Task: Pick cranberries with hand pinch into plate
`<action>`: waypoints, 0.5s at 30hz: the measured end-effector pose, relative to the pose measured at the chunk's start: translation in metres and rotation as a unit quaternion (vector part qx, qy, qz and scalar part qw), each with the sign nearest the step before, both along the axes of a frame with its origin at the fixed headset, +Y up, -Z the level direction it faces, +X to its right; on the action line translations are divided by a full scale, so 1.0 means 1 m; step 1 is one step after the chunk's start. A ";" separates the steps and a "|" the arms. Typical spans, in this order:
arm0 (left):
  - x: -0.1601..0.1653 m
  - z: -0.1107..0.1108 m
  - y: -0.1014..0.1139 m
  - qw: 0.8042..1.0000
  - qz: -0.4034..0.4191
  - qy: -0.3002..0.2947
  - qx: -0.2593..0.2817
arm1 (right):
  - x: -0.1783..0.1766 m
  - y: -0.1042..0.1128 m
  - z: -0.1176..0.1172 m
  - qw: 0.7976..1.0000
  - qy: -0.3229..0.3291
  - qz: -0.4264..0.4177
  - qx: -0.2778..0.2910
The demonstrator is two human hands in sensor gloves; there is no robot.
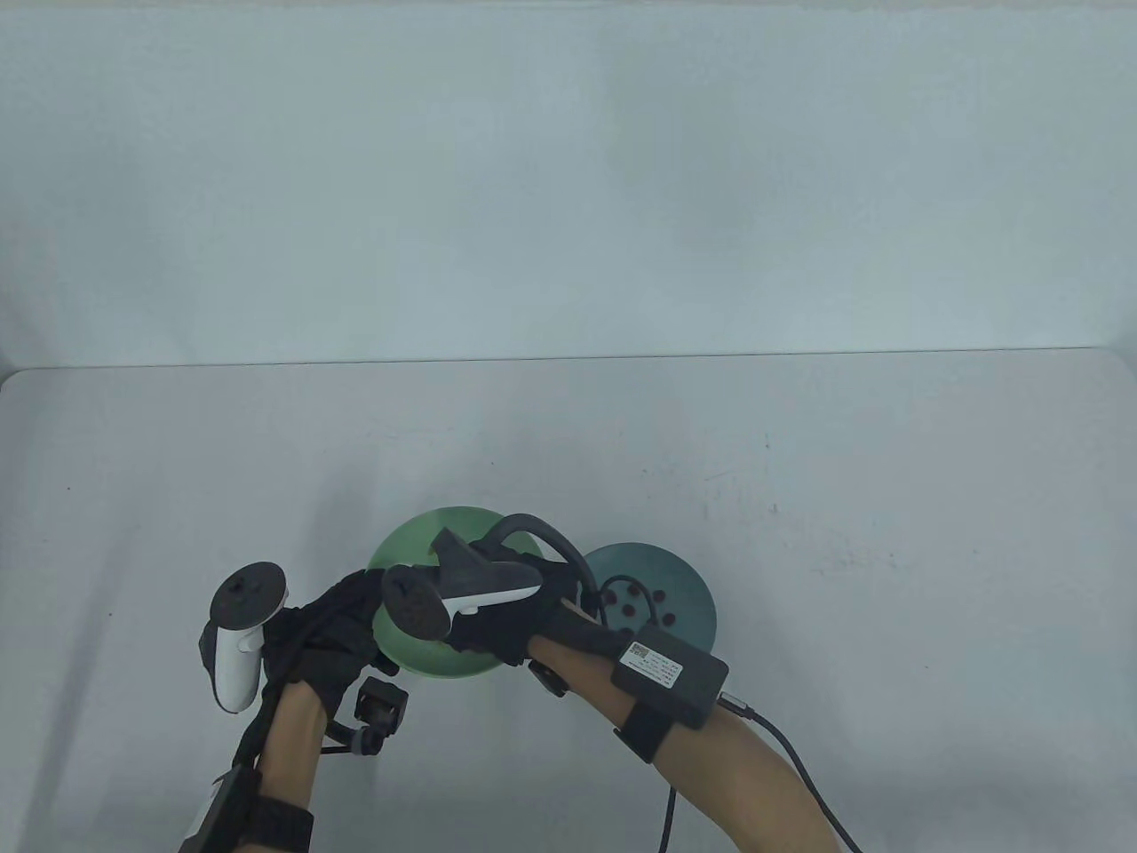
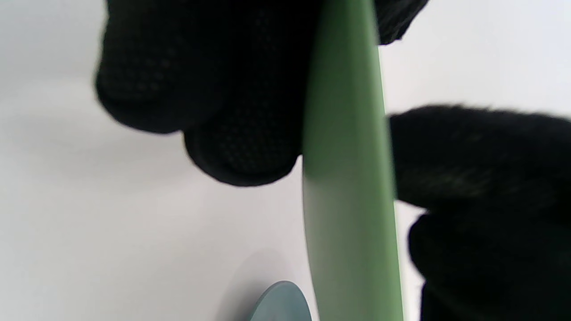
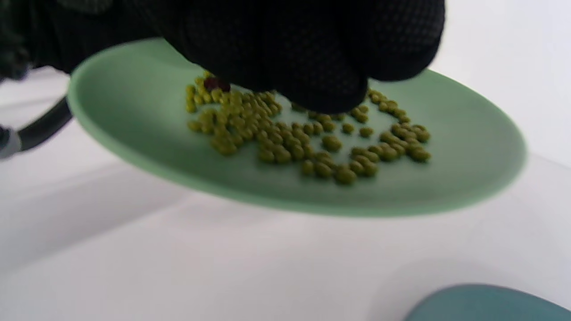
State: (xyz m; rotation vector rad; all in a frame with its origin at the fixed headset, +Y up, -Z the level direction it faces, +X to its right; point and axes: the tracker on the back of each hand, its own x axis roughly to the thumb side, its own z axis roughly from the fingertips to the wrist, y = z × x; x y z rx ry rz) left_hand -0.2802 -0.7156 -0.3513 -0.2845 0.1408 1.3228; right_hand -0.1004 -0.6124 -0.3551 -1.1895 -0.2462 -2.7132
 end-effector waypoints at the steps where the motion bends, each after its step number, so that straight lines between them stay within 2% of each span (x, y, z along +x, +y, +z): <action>1: 0.000 0.000 0.000 1.000 0.001 0.000 0.001 | -0.001 0.003 -0.002 1.000 -0.006 -0.008 0.010; 6: 0.001 0.000 0.000 1.000 -0.001 -0.002 0.001 | -0.002 0.006 -0.008 0.999 -0.026 -0.016 0.023; 15: 0.001 0.000 0.000 1.000 0.000 -0.003 0.002 | -0.011 -0.006 -0.009 0.999 -0.026 0.006 0.037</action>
